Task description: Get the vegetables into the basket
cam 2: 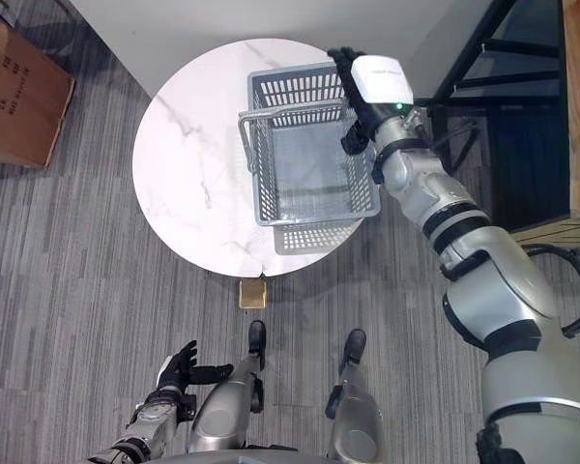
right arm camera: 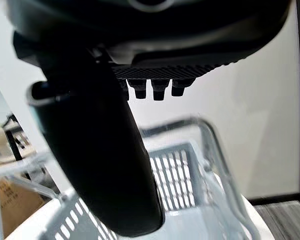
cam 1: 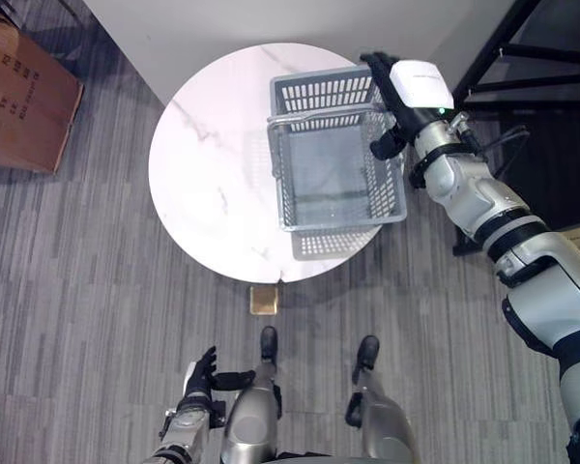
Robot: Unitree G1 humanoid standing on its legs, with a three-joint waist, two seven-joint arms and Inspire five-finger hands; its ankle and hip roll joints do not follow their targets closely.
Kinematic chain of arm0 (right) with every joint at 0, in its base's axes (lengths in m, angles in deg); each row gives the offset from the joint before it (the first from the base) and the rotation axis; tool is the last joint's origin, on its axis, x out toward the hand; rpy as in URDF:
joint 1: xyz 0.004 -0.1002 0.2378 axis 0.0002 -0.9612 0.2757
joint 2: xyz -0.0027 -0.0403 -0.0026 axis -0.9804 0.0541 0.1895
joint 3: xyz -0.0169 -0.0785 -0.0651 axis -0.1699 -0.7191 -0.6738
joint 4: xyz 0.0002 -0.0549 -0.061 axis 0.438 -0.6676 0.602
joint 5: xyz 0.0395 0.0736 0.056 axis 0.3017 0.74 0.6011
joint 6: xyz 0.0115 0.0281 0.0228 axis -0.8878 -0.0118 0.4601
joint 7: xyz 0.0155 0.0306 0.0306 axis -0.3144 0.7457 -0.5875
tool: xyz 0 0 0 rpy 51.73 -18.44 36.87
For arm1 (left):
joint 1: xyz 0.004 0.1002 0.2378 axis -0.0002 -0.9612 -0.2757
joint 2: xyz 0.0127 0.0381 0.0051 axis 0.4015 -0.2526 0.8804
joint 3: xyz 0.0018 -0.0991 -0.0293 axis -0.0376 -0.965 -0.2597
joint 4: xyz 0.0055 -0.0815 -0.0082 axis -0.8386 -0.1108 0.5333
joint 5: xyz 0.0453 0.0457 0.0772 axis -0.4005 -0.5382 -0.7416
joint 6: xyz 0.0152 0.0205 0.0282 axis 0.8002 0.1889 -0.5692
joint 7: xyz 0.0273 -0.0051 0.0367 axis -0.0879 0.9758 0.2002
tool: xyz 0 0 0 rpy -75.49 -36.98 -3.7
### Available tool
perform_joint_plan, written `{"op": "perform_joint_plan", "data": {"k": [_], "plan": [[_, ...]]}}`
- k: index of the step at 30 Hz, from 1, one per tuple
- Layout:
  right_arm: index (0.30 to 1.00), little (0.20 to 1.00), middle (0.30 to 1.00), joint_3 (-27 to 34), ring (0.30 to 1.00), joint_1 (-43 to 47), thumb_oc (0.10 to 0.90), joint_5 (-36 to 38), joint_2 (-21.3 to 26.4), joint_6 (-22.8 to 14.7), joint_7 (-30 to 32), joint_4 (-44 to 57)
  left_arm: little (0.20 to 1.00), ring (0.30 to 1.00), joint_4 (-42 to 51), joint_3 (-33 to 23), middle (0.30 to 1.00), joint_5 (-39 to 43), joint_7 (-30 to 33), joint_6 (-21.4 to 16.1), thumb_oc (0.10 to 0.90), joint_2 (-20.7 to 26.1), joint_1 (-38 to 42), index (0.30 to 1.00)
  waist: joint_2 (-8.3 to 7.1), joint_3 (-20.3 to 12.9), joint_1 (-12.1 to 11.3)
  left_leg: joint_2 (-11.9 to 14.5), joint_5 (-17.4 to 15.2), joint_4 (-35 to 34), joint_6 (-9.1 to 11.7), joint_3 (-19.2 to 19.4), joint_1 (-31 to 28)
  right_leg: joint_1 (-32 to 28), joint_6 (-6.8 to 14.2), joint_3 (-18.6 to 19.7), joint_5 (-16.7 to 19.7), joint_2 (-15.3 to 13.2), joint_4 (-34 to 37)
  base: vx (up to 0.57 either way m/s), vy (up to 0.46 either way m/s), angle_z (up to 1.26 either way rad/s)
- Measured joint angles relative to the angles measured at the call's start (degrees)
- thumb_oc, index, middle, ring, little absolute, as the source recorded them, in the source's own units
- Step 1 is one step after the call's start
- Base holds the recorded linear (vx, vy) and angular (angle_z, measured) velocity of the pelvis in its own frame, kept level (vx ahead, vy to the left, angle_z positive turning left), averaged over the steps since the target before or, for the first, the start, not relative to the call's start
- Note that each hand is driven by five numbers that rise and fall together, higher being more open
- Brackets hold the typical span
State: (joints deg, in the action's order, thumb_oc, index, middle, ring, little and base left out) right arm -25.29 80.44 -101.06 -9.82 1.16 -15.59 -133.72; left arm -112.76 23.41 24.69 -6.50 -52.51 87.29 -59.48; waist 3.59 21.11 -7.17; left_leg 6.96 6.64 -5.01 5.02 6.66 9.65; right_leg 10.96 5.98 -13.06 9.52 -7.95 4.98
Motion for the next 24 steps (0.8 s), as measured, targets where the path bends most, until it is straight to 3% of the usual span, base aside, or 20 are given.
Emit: {"op": "perform_joint_plan", "data": {"k": [3,4,5,6,24], "plan": [[1.000,1.000,1.000,-0.01,1.000,0.00,0.900,0.00,-1.04,-0.06,-0.21,-1.95,1.000,1.000,-0.05,1.53,1.000,-0.01,-0.01,-0.27,0.900,0.30,0.20,1.000,0.03,0.00,-0.05,0.01,0.02,0.00,-0.02,0.06,0.04,0.09,0.00,0.04,0.00,0.01,0.00,0.01,0.001,0.00],[0.923,0.923,0.923,-0.02,0.923,0.01,0.845,0.00,-1.20,-0.07,-0.36,-2.94,1.000,1.000,-0.13,2.01,1.000,-0.02,-0.04,-0.34,0.900,0.39,0.47,1.000,0.03,0.00,-0.16,0.00,0.02,0.00,-0.02,0.06,0.07,0.10,0.00,0.03,0.00,0.00,0.00,0.00,0.000,0.00],[0.923,0.923,0.923,-0.01,0.923,0.03,0.845,0.00,-1.32,-0.07,-0.37,-3.39,1.000,1.000,-0.15,2.06,1.000,-0.02,-0.08,-0.34,0.900,0.39,0.54,1.000,0.04,0.01,-0.26,-0.02,0.02,0.00,-0.03,0.06,0.07,0.10,0.00,0.04,0.00,-0.02,0.00,0.00,0.000,0.00],[0.300,0.300,0.300,-0.01,0.300,0.07,0.400,0.00,-1.62,-0.06,-0.35,-4.03,1.000,1.000,-0.23,2.12,1.000,-0.02,-0.08,-0.34,0.900,0.38,0.61,1.000,0.07,0.00,-0.27,-0.04,0.02,0.00,-0.03,0.06,0.07,0.10,0.00,0.04,0.00,-0.05,0.00,0.00,0.000,0.00],[0.300,0.300,0.300,-0.88,0.300,1.64,0.400,-0.09,-4.94,0.17,-0.65,-6.73,1.000,1.000,-1.17,2.17,1.000,-0.07,0.47,-0.47,0.900,0.06,1.14,1.000,0.49,-0.22,-1.15,-0.03,0.19,0.01,-0.11,0.30,0.02,0.35,-0.03,0.49,0.03,-0.09,-0.01,0.00,0.000,0.00]]}}
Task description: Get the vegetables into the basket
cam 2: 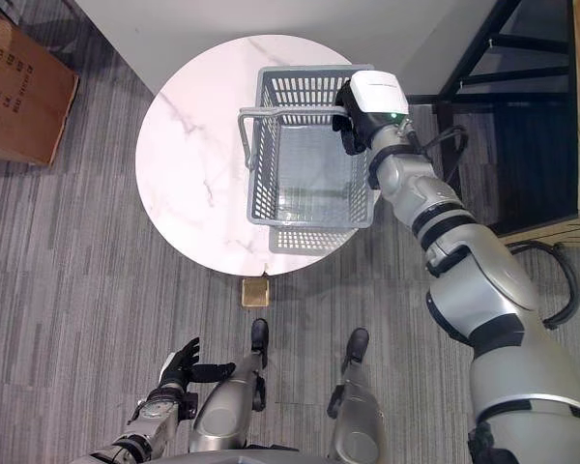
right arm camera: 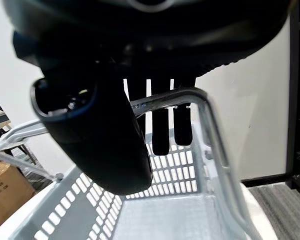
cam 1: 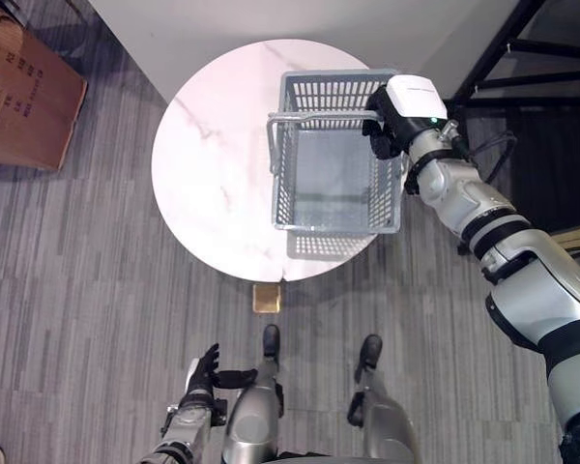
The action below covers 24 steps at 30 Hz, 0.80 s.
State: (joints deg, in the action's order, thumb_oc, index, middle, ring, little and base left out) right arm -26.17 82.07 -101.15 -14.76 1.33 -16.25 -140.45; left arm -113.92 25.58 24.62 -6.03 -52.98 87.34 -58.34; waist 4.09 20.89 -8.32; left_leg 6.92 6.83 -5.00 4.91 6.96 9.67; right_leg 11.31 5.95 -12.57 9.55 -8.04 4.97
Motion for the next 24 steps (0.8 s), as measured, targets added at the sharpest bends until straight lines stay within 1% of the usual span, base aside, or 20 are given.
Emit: {"op": "perform_joint_plan", "data": {"k": [4,8,11,12,16,17,18,19,20,22,23,24], "plan": [[0.300,0.300,0.300,-0.72,0.300,-0.37,0.400,-0.04,-0.74,0.12,-0.22,0.00,1.000,1.000,-0.01,0.03,1.000,-0.05,0.10,0.13,0.900,-0.21,0.02,1.000,0.18,-0.12,-0.24,-0.05,0.07,0.00,-0.06,-0.01,-0.19,-0.27,-0.02,-0.09,0.02,-0.07,-0.01,-0.02,0.002,0.01],[0.300,0.300,0.300,-0.90,0.300,-1.35,0.400,-0.01,-0.66,0.13,-0.48,0.08,1.000,1.000,0.00,0.03,1.000,-0.12,0.10,0.44,0.900,-0.55,0.05,1.000,0.85,-0.57,-0.19,-0.05,0.13,0.00,-0.14,-0.08,-0.63,-0.77,-0.01,-0.21,0.05,-0.24,-0.01,-0.04,0.012,0.02],[0.300,0.300,0.300,-0.68,0.300,-3.66,0.400,0.15,0.11,0.32,-1.24,2.97,1.000,1.000,0.02,-0.07,1.000,-0.38,0.26,0.65,0.900,-0.51,0.18,1.000,0.95,-0.65,0.12,-0.10,0.13,0.00,-0.14,0.00,-1.64,-1.69,-0.01,-0.06,0.04,-0.26,-0.01,-0.02,0.017,-0.01],[0.300,0.300,0.300,-0.25,0.300,-5.41,0.400,0.15,1.02,0.34,-1.38,5.81,1.000,1.000,0.15,-0.04,1.000,-1.01,0.31,0.74,0.900,-0.51,0.22,1.000,0.96,-0.65,-0.06,-0.15,0.13,0.00,-0.14,0.07,-1.80,-1.91,-0.01,-0.06,0.04,-0.28,-0.01,0.00,0.000,0.00],[0.300,0.300,0.300,-0.61,0.300,-10.34,0.400,0.21,3.55,0.30,-3.76,15.65,1.000,1.000,0.13,-0.20,1.000,-3.01,0.20,1.81,0.900,-0.50,0.45,1.000,0.83,-0.68,1.86,-0.24,0.13,0.00,-0.14,0.82,-2.71,-2.24,-0.01,0.86,0.27,-0.21,-0.01,-0.02,0.025,-0.08],[0.300,0.300,0.300,-0.30,0.300,-12.56,0.400,0.20,5.71,0.61,-4.71,20.39,1.000,1.000,0.41,-0.19,1.000,-3.90,0.15,1.97,0.900,-0.43,0.38,1.000,0.82,-0.68,1.91,-0.34,0.12,-0.01,-0.14,1.10,-2.89,-2.24,-0.02,1.06,0.28,-0.22,-0.02,-0.02,0.022,-0.16],[0.300,0.300,0.300,-0.29,0.300,-14.64,0.400,0.20,7.67,0.10,-5.28,24.73,1.000,1.000,0.35,-0.17,1.000,-4.95,0.11,2.18,0.900,-0.36,0.27,1.000,0.79,-0.69,1.74,-0.35,0.11,-0.01,-0.14,1.49,-3.07,-2.29,0.00,1.43,0.35,-0.20,-0.01,-0.01,-0.004,-0.26],[0.300,0.300,0.300,-0.29,0.300,-17.03,0.400,0.69,8.85,-1.12,-5.78,28.48,1.000,1.000,-0.09,-0.21,1.000,-6.11,0.01,2.82,0.900,-0.26,0.22,1.000,0.48,-0.76,2.61,-0.39,0.10,-0.01,-0.14,2.13,-3.84,-2.41,0.03,2.50,0.49,-0.20,-0.02,-0.01,-0.004,-0.31],[0.300,0.300,0.300,-0.18,0.300,-18.42,0.400,1.47,9.43,-1.16,-6.37,30.88,1.000,1.000,-0.51,-0.35,1.000,-7.04,0.02,3.21,0.900,-0.21,0.12,1.000,0.35,-0.72,3.57,-0.38,0.07,-0.02,-0.12,3.03,-4.42,-2.64,0.02,2.99,0.55,-0.15,-0.02,-0.01,-0.009,-0.33],[0.300,0.300,0.300,0.01,0.300,-20.90,0.400,2.29,10.93,-1.56,-7.34,34.51,1.000,1.000,-0.61,-0.73,1.000,-8.30,0.00,3.40,0.900,0.02,-0.14,1.000,0.17,-0.69,4.35,-0.24,0.06,-0.04,-0.13,3.89,-4.96,-2.76,-0.06,3.69,0.74,0.06,-0.02,0.00,-0.015,-0.24],[0.300,0.300,0.300,1.35,0.300,-23.29,0.400,2.52,11.99,-1.55,-8.35,37.12,1.000,1.000,-0.44,-0.78,1.000,-9.98,-0.18,3.68,0.900,0.10,-0.08,1.000,-0.18,-0.66,5.27,0.04,-0.06,-0.05,0.02,4.59,-5.46,-2.79,-0.15,4.42,0.86,0.40,-0.02,0.00,-0.017,-0.24],[0.300,0.300,0.300,2.12,0.300,-25.48,0.400,3.13,13.18,-1.70,-8.83,39.28,1.000,1.000,-0.32,-0.81,1.000,-11.07,-0.58,3.70,0.900,0.19,-0.20,1.000,-0.37,-0.69,5.56,0.18,-0.10,-0.06,0.06,4.70,-5.81,-2.96,-0.22,4.68,0.92,0.58,-0.01,-0.01,-0.004,-0.19]]}}
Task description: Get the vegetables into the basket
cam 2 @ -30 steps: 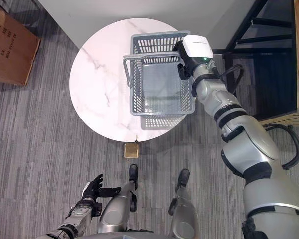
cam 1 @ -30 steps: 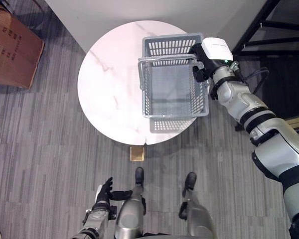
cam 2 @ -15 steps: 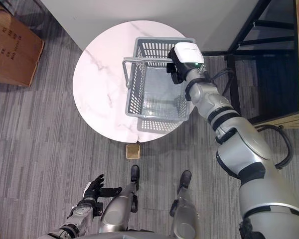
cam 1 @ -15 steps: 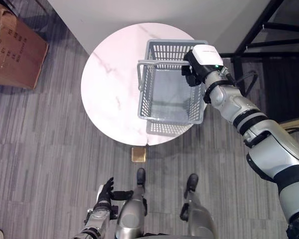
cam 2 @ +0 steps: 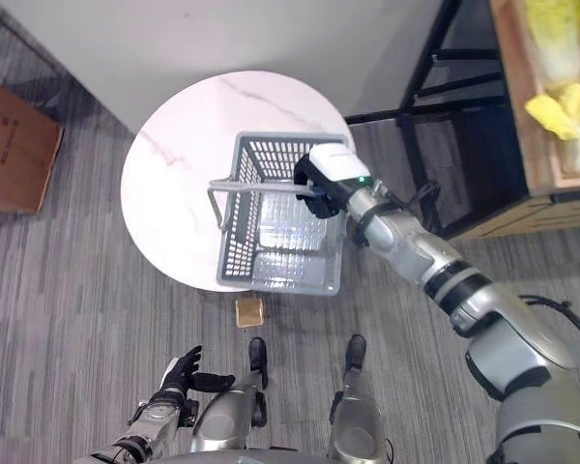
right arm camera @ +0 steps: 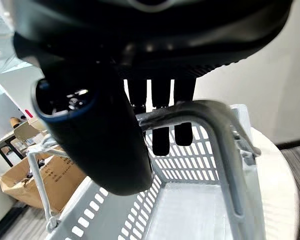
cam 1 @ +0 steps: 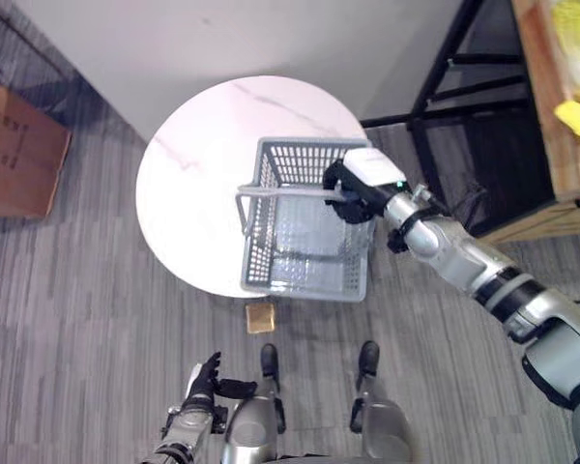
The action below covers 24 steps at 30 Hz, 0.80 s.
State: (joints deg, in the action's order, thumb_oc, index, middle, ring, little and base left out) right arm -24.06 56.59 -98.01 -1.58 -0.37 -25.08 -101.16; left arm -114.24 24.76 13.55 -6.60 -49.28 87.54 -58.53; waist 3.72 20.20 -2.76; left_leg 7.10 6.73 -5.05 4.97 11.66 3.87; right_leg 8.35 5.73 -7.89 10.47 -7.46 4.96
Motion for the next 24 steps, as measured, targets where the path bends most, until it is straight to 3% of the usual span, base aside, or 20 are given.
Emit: {"op": "perform_joint_plan", "data": {"k": [2,5,10,16,24], "plan": [[0.300,0.300,0.300,0.42,0.300,-2.80,0.400,1.13,2.09,-0.31,-1.29,3.12,1.000,1.000,-0.13,-0.03,1.000,-1.48,-0.67,0.41,0.900,0.15,-0.15,1.000,-0.52,-0.15,1.61,0.29,-0.20,-0.01,0.23,0.19,-0.74,-0.39,-0.06,0.52,0.04,0.35,0.01,0.00,-0.023,-0.14],[0.300,0.300,0.300,5.29,0.300,-8.45,0.400,2.35,4.10,-0.72,-2.76,7.46,1.000,1.000,0.15,-0.47,1.000,-2.78,-1.62,0.55,0.900,0.18,-0.12,1.000,-1.11,0.05,2.64,0.50,-0.27,-0.02,0.33,0.91,-1.25,-0.40,0.09,1.30,0.12,0.57,0.01,0.00,-0.029,-0.15],[0.300,0.300,0.300,8.50,0.300,-13.13,0.400,3.12,9.17,-1.52,-4.69,12.32,1.000,1.000,-0.07,-0.62,1.000,-3.75,-1.93,0.62,0.900,0.17,-0.44,1.000,-1.14,0.03,3.82,0.46,-0.27,-0.02,0.32,1.55,-1.94,-0.70,0.19,1.81,0.22,0.51,0.01,0.01,-0.014,-0.06],[0.300,0.300,0.300,20.03,0.300,-24.79,0.400,3.19,9.44,-2.25,-5.27,17.34,1.000,1.000,-0.08,-4.01,1.000,-5.07,-2.85,0.76,0.900,-0.31,-1.69,1.000,-1.00,-0.14,4.92,0.36,-0.58,-0.01,0.02,2.28,-3.28,-1.61,-0.16,2.57,0.50,0.33,0.01,0.01,-0.011,-0.05],[0.300,0.300,0.300,27.74,0.300,-33.53,0.400,1.23,11.62,-3.53,-5.07,19.15,1.000,1.000,-0.15,-4.50,1.000,-6.04,-2.93,1.11,0.900,-0.53,-2.62,1.000,-0.41,-0.69,5.74,0.00,-1.12,-0.02,-0.03,3.20,-4.91,-2.62,0.46,3.54,0.07,0.26,0.01,0.03,0.010,-0.06]]}}
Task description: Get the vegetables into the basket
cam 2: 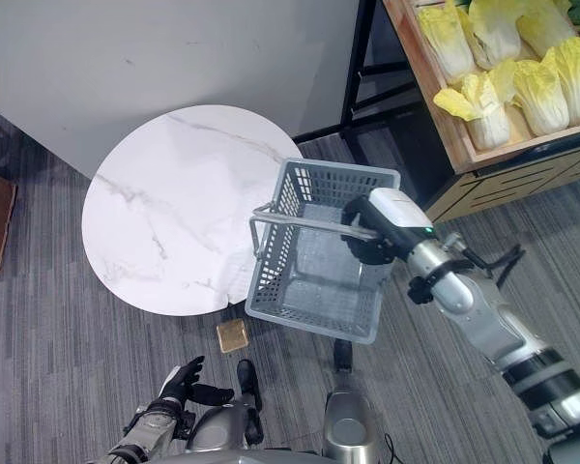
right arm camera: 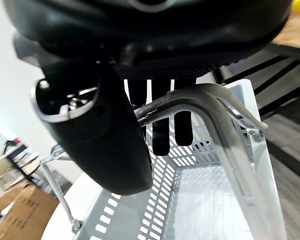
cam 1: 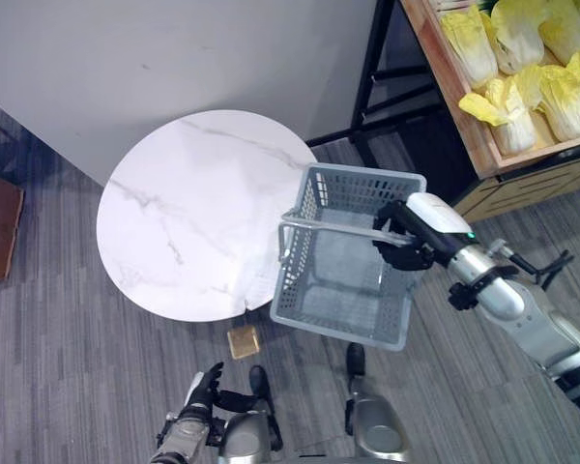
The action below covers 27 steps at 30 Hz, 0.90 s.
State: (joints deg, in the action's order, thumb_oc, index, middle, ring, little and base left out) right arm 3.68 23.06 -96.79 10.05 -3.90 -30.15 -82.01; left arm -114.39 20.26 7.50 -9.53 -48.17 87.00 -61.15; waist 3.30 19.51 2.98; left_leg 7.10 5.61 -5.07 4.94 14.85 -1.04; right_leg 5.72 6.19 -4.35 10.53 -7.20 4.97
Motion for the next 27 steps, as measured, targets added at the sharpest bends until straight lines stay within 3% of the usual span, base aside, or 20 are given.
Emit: {"op": "perform_joint_plan", "data": {"k": [8,11,13,14,15,16,17,18,19,20,22,23,24,25,26,27], "plan": [[0.300,0.300,0.300,8.22,0.300,-9.45,0.400,-7.01,0.10,-1.33,2.32,4.32,1.000,1.000,0.22,-1.69,1.000,0.20,-1.02,0.11,0.900,-0.51,-0.44,1.000,-0.15,-0.05,1.57,-1.03,-1.19,0.77,-0.29,3.09,-0.44,1.73,0.27,3.13,0.38,-0.62,-1.16,-0.04,0.103,-0.19],[0.300,0.300,0.300,8.94,0.300,-11.39,0.400,-7.19,-0.04,-1.61,2.73,4.43,1.000,1.000,0.11,-1.45,1.000,0.10,-1.01,0.15,0.900,-0.44,-0.33,1.000,-0.76,0.03,3.95,-2.35,-1.91,0.71,-0.97,4.67,-0.56,2.70,0.95,4.63,0.58,-1.54,-1.72,-0.05,0.165,-0.22],[0.300,0.300,0.300,9.61,0.300,-12.50,0.400,-7.32,-1.49,-1.66,3.30,4.65,1.000,1.000,0.08,-1.47,1.000,0.08,-0.83,0.17,0.900,-0.20,0.11,1.000,-2.06,0.12,4.44,-3.51,-2.32,0.46,-1.47,7.05,-0.63,4.50,1.85,7.30,1.60,-2.02,-2.04,-0.17,0.122,-0.69],[0.300,0.300,0.300,9.51,0.300,-12.43,0.400,-7.65,-3.16,-1.66,3.36,4.67,1.000,1.000,0.07,-1.45,1.000,0.04,-0.82,0.21,0.900,0.65,0.53,1.000,-3.84,0.46,4.80,-4.25,-2.68,0.18,-2.03,9.93,-1.02,5.98,2.59,9.03,3.33,-2.07,-1.94,-0.17,0.169,-1.00],[0.300,0.300,0.300,8.89,0.300,-11.93,0.400,-7.65,-3.44,-1.63,3.59,4.59,1.000,1.000,0.07,-1.43,1.000,0.01,-0.82,0.23,0.900,1.28,0.71,1.000,-4.66,0.88,4.74,-4.26,-2.87,0.47,-2.31,11.85,-1.12,6.90,2.68,8.53,5.25,-1.73,-1.90,-0.18,0.109,-1.25],[0.300,0.300,0.300,7.33,0.300,-10.49,0.400,-7.66,-3.56,-1.59,3.71,4.13,1.000,1.000,0.41,-0.83,1.000,-0.02,-0.82,0.23,0.900,2.42,1.05,1.000,-5.68,1.32,4.25,-4.16,-4.73,1.35,-3.97,14.39,-0.89,8.00,3.72,6.44,9.13,-0.71,-1.10,-0.07,0.125,-1.57],[0.300,0.300,0.300,5.39,0.300,-9.24,0.400,-7.66,-3.70,-1.64,3.81,3.90,1.000,1.000,0.68,0.31,1.000,-0.27,-0.96,0.15,0.900,4.07,1.12,1.000,-6.97,1.33,3.41,-3.47,-5.88,2.16,-3.89,15.84,-1.40,8.44,2.81,2.05,11.70,-0.44,-0.06,-0.16,0.080,-1.21],[0.300,0.300,0.300,4.30,0.300,-10.04,0.400,-7.66,-3.90,-1.65,4.19,2.99,1.000,1.000,0.44,-0.60,1.000,-0.56,-0.87,-0.81,0.900,4.54,0.94,1.000,-5.89,0.82,4.48,-0.88,-5.75,3.27,-4.78,16.78,-1.79,8.18,0.16,-8.76,1.39,-0.79,-8.11,-0.14,0.131,-1.00],[0.300,0.300,0.300,3.56,0.300,-10.10,0.400,-7.66,-3.41,-1.61,4.20,3.13,1.000,1.000,1.27,-0.42,1.000,-0.56,-0.85,-1.41,0.900,4.94,0.46,1.000,-4.69,-0.07,3.06,0.96,-5.61,3.12,-4.51,18.16,-1.84,9.20,-1.02,-11.84,-1.84,-0.73,-14.87,-0.15,0.053,-0.45],[0.300,0.300,0.300,3.20,0.300,-9.68,0.400,-7.65,-3.30,-1.94,4.26,3.40,1.000,1.000,1.84,-0.44,1.000,-0.53,-0.84,-1.37,0.900,5.74,0.24,1.000,-4.17,-0.37,1.49,2.57,-4.80,3.60,-3.32,19.56,-1.88,9.20,-0.29,-13.11,-4.53,-1.40,-20.45,-0.12,0.021,-0.82],[0.300,0.300,0.300,-0.59,0.300,-4.71,0.400,-7.68,-3.49,-2.03,4.18,3.94,1.000,1.000,1.68,-0.21,1.000,-0.53,-0.89,-0.16,0.900,7.94,-0.64,1.000,-5.02,-1.11,-1.70,5.36,-4.24,4.66,-2.48,23.52,-2.89,7.20,0.38,-14.55,-10.75,-5.69,-29.69,-0.08,-0.027,-1.01],[0.300,0.300,0.300,-1.16,0.300,-3.55,0.400,-7.68,-3.48,-2.22,4.18,4.92,1.000,1.000,1.71,-0.15,1.000,-0.53,-0.89,0.06,0.900,9.00,-1.35,1.000,-5.77,-1.55,-2.64,5.67,-4.25,5.40,-2.42,24.55,-3.02,5.67,0.54,-14.14,-10.69,-6.67,-27.80,-0.06,-0.066,-0.91],[0.300,0.300,0.300,-1.18,0.300,-2.73,0.400,-7.65,-3.66,-2.93,4.35,5.77,1.000,1.000,1.48,-0.48,1.000,-0.54,-0.91,0.33,0.900,10.01,-1.99,1.000,-6.18,-1.78,-3.19,5.94,-4.16,6.14,-2.39,24.64,-2.98,3.32,0.78,-12.56,-10.28,-5.03,-23.09,-0.07,-0.099,-0.95],[0.300,0.300,0.300,-1.38,0.300,-0.85,0.400,-7.66,-3.98,-3.94,4.34,6.08,1.000,1.000,1.26,-0.66,1.000,-0.56,-0.90,0.55,0.900,10.19,-3.17,1.000,-6.53,-1.79,-4.47,8.37,-4.10,10.88,-2.75,24.40,-2.50,0.10,-1.55,-13.75,-9.84,-2.70,-15.84,-0.05,-0.094,-0.90],[0.300,0.300,0.300,-1.37,0.300,-0.59,0.400,-7.64,-4.31,-3.96,4.39,6.10,1.000,1.000,1.42,-1.90,1.000,-0.15,-0.88,0.35,0.900,10.09,-3.63,1.000,-7.17,-2.05,-4.91,9.02,-6.38,13.14,-3.27,24.36,-1.05,-0.63,-2.19,-13.51,-9.56,-2.68,-13.81,-0.04,-0.140,-0.83],[0.300,0.300,0.300,-0.55,0.300,-0.36,0.400,-7.60,-3.94,-3.85,4.72,6.07,1.000,1.000,1.56,-3.59,1.000,-0.07,-0.91,0.04,0.900,9.95,-3.73,1.000,-8.06,-2.91,-5.13,6.60,-9.05,11.94,-3.64,24.82,1.73,-1.60,-2.68,-12.17,-9.70,-3.27,-10.06,-0.01,-0.094,-0.44]]}}
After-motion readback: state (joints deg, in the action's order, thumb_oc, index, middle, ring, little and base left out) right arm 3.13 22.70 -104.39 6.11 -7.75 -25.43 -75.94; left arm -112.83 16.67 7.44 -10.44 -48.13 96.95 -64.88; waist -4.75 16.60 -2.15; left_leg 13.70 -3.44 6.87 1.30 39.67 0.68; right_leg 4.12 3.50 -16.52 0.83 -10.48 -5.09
